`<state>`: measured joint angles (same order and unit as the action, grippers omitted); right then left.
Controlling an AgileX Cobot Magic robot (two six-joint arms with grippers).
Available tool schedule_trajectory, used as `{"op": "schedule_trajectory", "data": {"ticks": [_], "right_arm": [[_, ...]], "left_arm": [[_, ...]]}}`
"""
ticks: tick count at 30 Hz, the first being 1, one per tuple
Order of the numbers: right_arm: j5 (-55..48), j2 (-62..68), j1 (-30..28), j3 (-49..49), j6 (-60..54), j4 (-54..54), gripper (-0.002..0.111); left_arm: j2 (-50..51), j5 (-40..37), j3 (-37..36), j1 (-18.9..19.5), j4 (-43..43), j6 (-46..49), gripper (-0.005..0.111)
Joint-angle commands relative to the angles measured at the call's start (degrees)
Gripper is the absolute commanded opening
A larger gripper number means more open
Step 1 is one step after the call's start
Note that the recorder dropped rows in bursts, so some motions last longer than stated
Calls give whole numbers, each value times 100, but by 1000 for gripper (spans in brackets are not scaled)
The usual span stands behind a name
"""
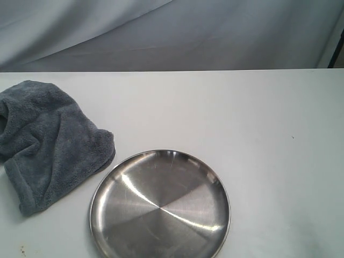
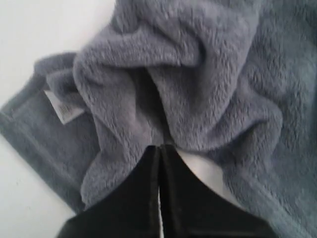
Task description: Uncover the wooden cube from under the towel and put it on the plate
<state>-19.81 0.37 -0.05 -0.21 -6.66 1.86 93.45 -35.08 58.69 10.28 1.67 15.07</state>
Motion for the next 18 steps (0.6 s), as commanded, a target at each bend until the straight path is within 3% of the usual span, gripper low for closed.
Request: {"op": "schedule_trajectory", "data": {"ticks": [1, 8, 14, 18], "right_arm": [[14, -37, -46, 21, -20, 29, 0], [14, -37, -46, 21, -20, 29, 0], [14, -37, -46, 21, -20, 29, 0], [14, -37, -46, 21, -20, 29, 0]], "left_arm": [[-15, -629, 35, 7, 15, -86, 0], [12, -37, 35, -7, -751, -54, 0], [81, 182, 62, -487, -1044, 1251, 1], [81, 691, 62, -865, -1044, 1398, 1]]}}
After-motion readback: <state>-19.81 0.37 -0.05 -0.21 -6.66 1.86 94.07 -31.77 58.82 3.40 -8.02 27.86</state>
